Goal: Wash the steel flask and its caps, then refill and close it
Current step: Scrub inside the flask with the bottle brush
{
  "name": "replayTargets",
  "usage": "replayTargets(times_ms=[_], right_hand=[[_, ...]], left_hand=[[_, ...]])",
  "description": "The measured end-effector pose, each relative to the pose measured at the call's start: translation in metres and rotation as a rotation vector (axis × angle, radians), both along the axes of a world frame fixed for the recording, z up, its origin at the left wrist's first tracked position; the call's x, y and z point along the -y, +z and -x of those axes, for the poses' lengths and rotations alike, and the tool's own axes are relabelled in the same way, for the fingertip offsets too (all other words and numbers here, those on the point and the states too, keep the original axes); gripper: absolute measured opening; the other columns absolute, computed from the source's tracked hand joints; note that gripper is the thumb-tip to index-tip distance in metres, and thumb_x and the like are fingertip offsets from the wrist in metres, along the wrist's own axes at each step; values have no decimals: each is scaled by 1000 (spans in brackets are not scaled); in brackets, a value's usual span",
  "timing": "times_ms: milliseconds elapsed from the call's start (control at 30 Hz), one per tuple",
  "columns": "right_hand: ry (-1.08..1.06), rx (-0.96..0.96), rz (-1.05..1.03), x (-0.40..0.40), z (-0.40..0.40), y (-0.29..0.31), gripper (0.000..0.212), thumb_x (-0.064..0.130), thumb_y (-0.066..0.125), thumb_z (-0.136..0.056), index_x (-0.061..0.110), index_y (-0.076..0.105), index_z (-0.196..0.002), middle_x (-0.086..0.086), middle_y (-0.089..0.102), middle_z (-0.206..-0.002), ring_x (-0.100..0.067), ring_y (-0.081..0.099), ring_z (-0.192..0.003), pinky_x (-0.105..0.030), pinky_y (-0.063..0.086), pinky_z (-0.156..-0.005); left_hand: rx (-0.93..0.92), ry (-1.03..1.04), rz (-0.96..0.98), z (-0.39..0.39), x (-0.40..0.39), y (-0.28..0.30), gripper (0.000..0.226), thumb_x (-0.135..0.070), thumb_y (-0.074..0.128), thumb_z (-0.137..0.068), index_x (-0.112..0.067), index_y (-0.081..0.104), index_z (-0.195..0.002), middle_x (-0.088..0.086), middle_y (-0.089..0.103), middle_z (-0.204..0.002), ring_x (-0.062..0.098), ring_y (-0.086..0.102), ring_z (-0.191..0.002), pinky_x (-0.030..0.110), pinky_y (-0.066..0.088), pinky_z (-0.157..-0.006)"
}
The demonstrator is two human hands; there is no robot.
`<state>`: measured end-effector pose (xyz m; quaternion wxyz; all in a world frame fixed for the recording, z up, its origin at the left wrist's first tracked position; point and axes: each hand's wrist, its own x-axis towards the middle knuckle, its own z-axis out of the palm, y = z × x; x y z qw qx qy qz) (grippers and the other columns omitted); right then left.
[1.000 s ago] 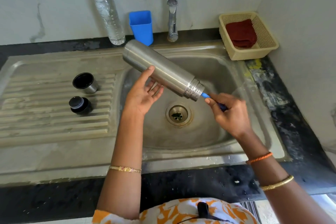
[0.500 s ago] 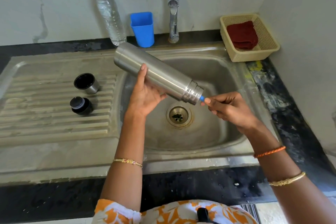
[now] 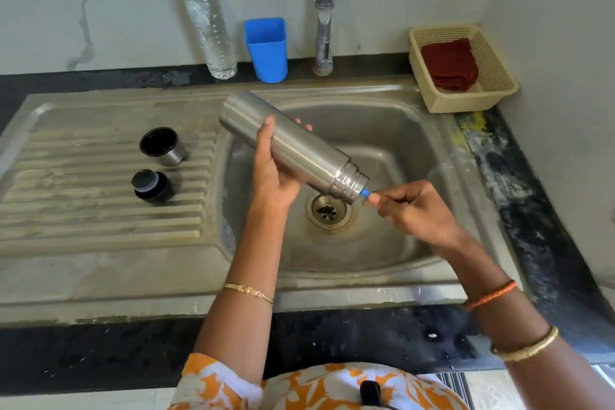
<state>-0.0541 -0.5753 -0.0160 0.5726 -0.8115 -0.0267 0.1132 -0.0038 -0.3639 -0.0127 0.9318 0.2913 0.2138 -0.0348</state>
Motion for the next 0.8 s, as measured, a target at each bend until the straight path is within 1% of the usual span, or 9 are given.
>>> replayTargets(times_ms=[67,133,233,300,367,500,567,733,800], right_hand=[[-15,-301,-249,2,-3,8,20,15,62,-88,0,74,-83,-7,35,-53,-7,22,-36,-13,17,-37],[-16,-257,-292,1,-1,9,18,15,61,-88,4,73,-83,-4,36,-51,-7,22,-35,-12,17,-37],[-121,68,-142,1,3,0,11,12,65,-87,7,75,-84,9,46,-47,-1,33,-39,-11,27,-40],[-197,404,161,7,6,-7,11,16,67,-87,11,76,-92,18,58,-54,4,46,-47,-8,34,-48],[-211,656,423,12,9,-14,19,24,64,-87,13,76,-96,12,65,-67,2,52,-54,-14,41,-52],[-128,913,677,13,18,-23,21,27,61,-88,15,75,-96,3,65,-68,-17,57,-48,-23,44,-40],[-85,793,548,9,21,-21,18,25,63,-88,15,76,-95,4,65,-66,-17,55,-48,-25,46,-43],[-116,-114,-272,-1,15,1,15,10,65,-86,12,76,-76,0,45,-49,-7,29,-38,-15,25,-37],[-140,-112,-294,-4,16,0,15,9,64,-87,12,75,-77,-1,42,-49,-6,28,-38,-14,24,-38]], left_hand=[[170,-121,80,-1,-5,-5,77,-41,89,-57,-13,56,-120,12,64,-116,30,58,-115,46,49,-97],[205,-235,12,-4,-10,-4,84,-49,89,-54,-14,54,-122,15,61,-121,31,55,-119,50,43,-104],[-20,-235,-263,-7,-19,0,88,-58,88,-45,-21,58,-119,7,66,-118,22,62,-112,43,52,-93],[-142,-174,-468,-4,-23,2,53,-52,80,-66,-28,58,-107,6,64,-122,16,65,-102,35,52,-87],[-185,-172,-545,-3,-19,10,32,-42,72,-81,-28,54,-104,8,63,-119,17,65,-96,36,52,-88],[-290,-134,-431,-12,2,20,64,-42,81,-72,-18,46,-120,9,61,-104,23,61,-93,45,53,-81],[-305,-67,-319,-13,8,15,72,-41,83,-70,-14,48,-127,11,64,-111,26,63,-98,46,55,-79],[101,-24,46,-4,8,-7,71,-41,85,-60,-11,57,-117,8,67,-100,24,65,-94,40,55,-82],[149,-106,39,-4,5,-11,77,-47,85,-60,-13,54,-122,11,64,-107,27,63,-101,45,51,-92]])
